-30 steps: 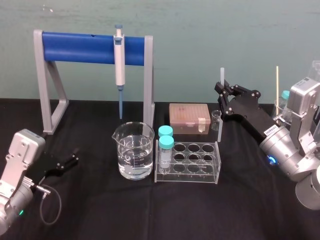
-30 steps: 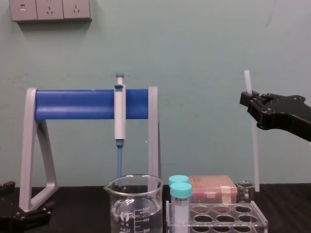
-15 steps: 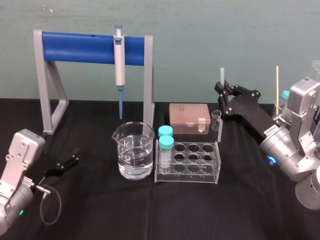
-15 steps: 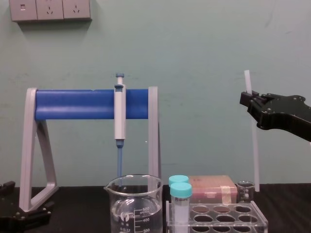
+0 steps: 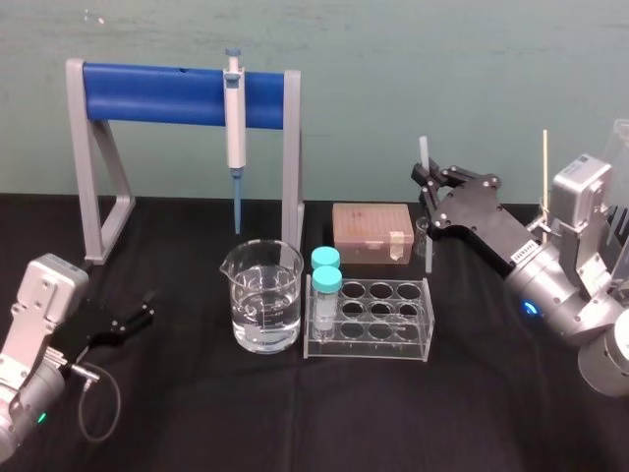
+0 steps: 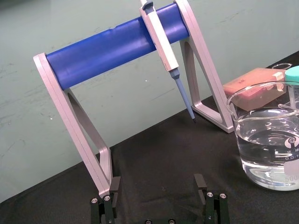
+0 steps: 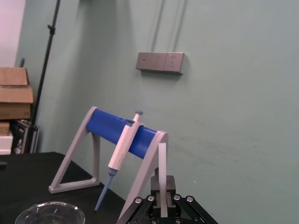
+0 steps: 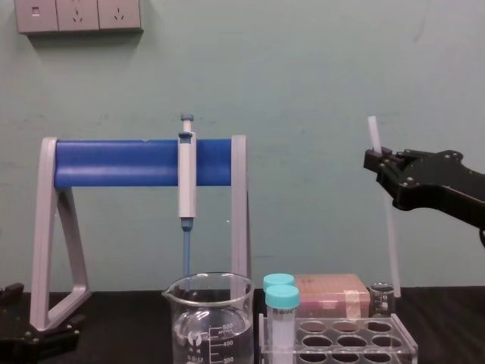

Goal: Pick up the stirring rod with one hand, then place it down.

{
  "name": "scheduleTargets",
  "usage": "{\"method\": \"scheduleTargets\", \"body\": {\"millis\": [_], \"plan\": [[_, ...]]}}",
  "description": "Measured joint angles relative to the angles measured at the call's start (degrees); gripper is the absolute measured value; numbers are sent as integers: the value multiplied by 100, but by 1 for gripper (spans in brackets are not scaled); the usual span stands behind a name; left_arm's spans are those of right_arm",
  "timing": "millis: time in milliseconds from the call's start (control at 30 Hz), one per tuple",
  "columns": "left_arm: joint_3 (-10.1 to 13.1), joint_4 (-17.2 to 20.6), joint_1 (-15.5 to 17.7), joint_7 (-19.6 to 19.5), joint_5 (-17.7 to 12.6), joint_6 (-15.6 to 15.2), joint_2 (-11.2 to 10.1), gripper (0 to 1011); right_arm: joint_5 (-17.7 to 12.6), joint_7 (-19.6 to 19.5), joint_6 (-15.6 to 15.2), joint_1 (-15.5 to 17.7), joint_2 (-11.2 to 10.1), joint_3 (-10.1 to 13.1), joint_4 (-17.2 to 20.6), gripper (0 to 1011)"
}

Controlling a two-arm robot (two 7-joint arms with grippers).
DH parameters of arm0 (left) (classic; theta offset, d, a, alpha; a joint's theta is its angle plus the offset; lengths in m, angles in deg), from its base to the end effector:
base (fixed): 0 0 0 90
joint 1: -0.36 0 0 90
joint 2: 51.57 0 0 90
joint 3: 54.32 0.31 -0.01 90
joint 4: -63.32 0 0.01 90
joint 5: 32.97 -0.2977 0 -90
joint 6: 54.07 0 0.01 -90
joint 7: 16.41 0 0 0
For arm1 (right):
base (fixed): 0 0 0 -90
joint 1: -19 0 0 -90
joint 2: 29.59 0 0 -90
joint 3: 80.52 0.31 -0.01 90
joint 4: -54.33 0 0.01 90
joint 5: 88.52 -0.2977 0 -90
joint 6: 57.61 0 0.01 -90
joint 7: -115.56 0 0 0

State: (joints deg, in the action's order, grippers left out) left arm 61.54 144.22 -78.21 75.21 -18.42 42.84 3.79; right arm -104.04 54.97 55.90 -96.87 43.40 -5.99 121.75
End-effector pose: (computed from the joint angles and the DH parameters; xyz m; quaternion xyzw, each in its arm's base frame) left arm 0.3508 0.0970 -0.3163 0.1414 -0.1324 0.5799 0.7913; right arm 0.4432 -0.0536 -0.2707 0.0674 -0.1956 -0.4304 0.8786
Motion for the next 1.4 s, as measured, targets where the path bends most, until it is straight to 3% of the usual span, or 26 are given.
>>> {"method": "scheduleTargets", "body": {"millis": [367,833,1400], "plan": [[0,0,0,0,0,0,0,1000,-114,399,239,-342,132,-180,-564,66],[0,0,0,0,0,0,0,1000,-330,614,289,-480,247,-240,-1048,67],[0,0,0,0,0,0,0,1000,-427,792,297,-568,308,-335,-1358,66]]}}
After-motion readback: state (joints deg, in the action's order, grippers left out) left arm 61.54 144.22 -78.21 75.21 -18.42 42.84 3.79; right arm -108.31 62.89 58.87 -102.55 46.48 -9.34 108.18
